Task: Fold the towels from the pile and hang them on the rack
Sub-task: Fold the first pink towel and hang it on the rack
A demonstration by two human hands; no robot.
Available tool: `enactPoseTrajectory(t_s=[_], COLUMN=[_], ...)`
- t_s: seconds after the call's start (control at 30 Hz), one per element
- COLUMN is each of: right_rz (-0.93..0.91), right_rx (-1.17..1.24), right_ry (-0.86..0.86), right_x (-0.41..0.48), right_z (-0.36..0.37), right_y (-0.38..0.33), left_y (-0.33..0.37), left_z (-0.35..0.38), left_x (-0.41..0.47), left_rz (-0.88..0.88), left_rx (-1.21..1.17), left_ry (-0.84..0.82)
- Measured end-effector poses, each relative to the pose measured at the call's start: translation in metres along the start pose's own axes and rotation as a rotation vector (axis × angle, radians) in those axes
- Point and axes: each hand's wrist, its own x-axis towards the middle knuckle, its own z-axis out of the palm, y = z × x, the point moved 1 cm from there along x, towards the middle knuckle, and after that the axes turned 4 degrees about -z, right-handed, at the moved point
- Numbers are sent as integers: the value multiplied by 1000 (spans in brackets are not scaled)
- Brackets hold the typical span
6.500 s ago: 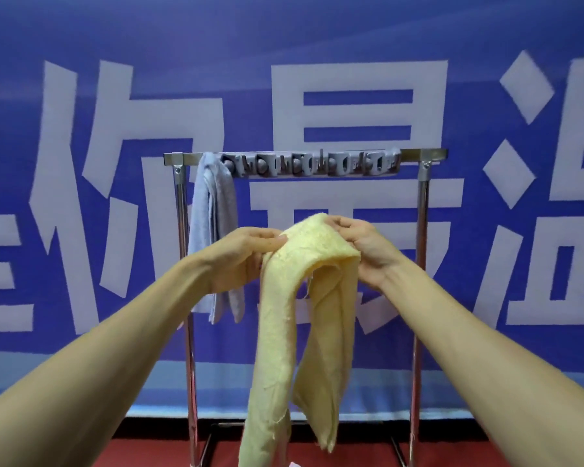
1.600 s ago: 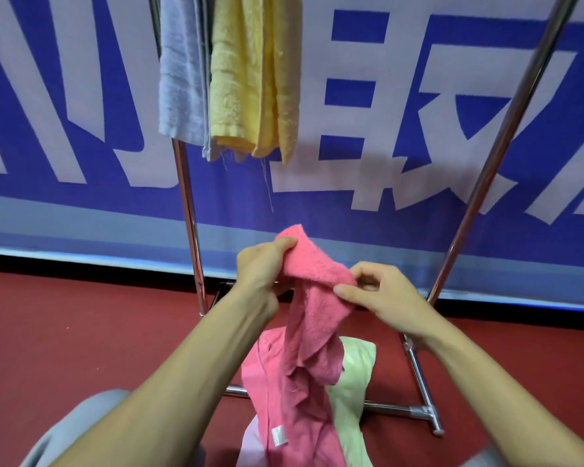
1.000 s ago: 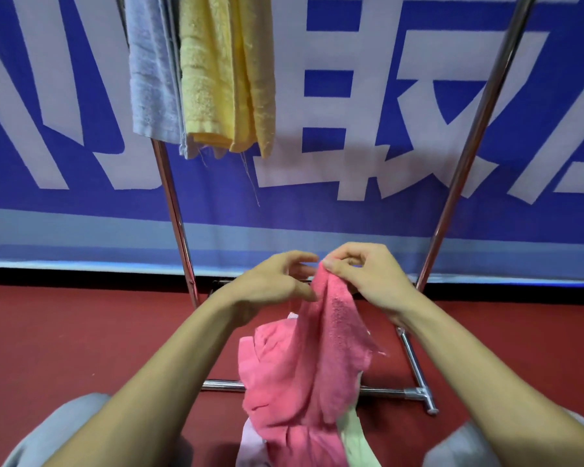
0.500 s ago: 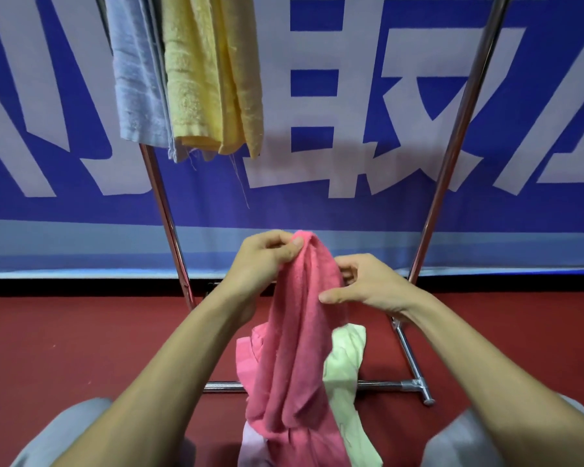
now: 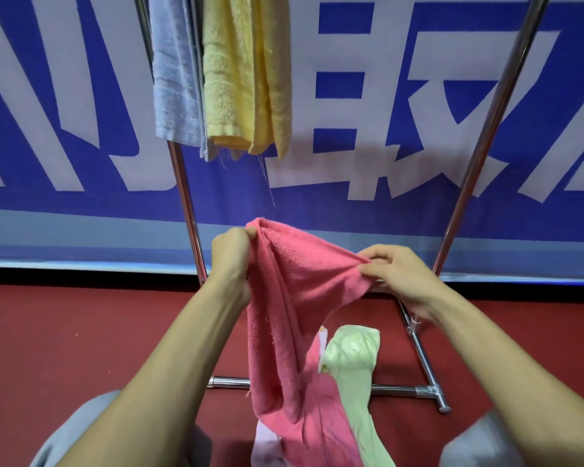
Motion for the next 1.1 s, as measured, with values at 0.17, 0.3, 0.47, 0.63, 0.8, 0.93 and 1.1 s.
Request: enactPoseTrajectory(t_s=[0.17, 0.3, 0.47, 0.63, 0.8, 0.93, 1.1], right_rz=[30, 82, 175, 141, 117, 95, 31], right_rx=[543, 662, 439, 368, 373, 328, 208], right_ry=[-16, 40, -77, -176, -102, -65, -30], right_x=[-4, -8, -15, -16, -16, -15, -18], right_z=[-10, -13, -7, -7, -7, -9, -2], right_y=[-18, -20, -15, -18, -19, -18, -17], left_y=[-9, -21, -33, -38, -38, -35, -30], left_z=[3, 11, 27, 36, 37, 36, 37], left_x=[11, 13, -2, -10, -13, -17, -23], left_rz=[211, 339, 248, 173, 213, 267, 369], left_rx=[466, 920, 787, 614, 599, 587, 536], left_ry=[-30, -170, -503, -691, -688, -696, -641])
